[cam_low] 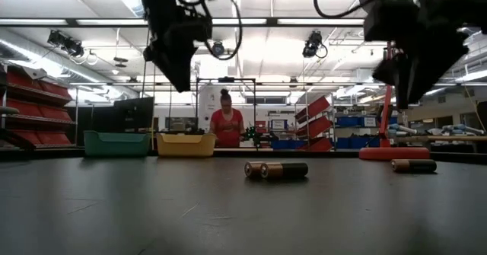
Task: Sort batteries
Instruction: Put the top right black battery into the yellow bin
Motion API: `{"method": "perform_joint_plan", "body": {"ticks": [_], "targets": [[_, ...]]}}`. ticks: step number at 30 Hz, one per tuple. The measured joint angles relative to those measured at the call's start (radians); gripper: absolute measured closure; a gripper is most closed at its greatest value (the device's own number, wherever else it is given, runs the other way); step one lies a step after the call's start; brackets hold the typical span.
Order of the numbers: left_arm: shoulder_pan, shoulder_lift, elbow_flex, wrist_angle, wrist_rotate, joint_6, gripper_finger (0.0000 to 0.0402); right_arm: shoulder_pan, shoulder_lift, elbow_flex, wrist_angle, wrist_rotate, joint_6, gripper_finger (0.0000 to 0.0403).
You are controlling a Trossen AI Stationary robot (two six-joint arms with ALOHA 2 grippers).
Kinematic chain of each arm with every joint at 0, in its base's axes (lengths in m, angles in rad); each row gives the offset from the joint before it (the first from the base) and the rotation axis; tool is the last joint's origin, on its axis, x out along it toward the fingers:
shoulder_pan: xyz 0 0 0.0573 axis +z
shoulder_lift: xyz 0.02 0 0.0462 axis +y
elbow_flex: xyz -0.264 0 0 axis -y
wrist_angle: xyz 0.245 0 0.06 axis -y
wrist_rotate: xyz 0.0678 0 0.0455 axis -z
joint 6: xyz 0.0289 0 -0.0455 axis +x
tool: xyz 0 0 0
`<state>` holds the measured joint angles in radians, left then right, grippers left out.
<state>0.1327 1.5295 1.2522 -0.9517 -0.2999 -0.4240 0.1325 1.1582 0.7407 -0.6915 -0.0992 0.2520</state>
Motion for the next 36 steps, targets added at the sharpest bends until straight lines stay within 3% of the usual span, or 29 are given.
{"method": "perform_joint_plan", "body": {"ticks": [6,11,15,22,26,30,36], "targets": [[-0.121,0.000,0.000,0.120,-0.008,-0.114,0.0245,0.084,0.065,-0.093,0.141,0.072,0.099,0.0243],[-0.190,0.000,0.000,0.204,-0.024,-0.161,0.0245,0.164,0.126,-0.123,0.148,0.160,0.116,0.0235],[-0.228,0.000,0.000,0.201,-0.029,-0.214,0.0245,0.187,0.159,-0.149,0.190,0.222,0.116,0.0244],[-0.279,0.000,0.000,0.199,-0.033,-0.266,0.0245,0.180,0.224,-0.212,0.339,0.181,0.172,0.0259],[-0.296,0.000,0.000,0.200,-0.033,-0.296,0.0245,0.188,0.255,-0.213,0.331,0.220,0.215,0.0286],[-0.308,0.000,0.000,0.199,-0.028,-0.302,0.0245,0.182,0.250,-0.213,0.327,0.227,0.213,0.0359],[-0.312,0.000,0.000,0.309,-0.028,-0.304,0.0245,0.159,0.256,-0.125,0.242,0.176,0.199,0.0359]]}}
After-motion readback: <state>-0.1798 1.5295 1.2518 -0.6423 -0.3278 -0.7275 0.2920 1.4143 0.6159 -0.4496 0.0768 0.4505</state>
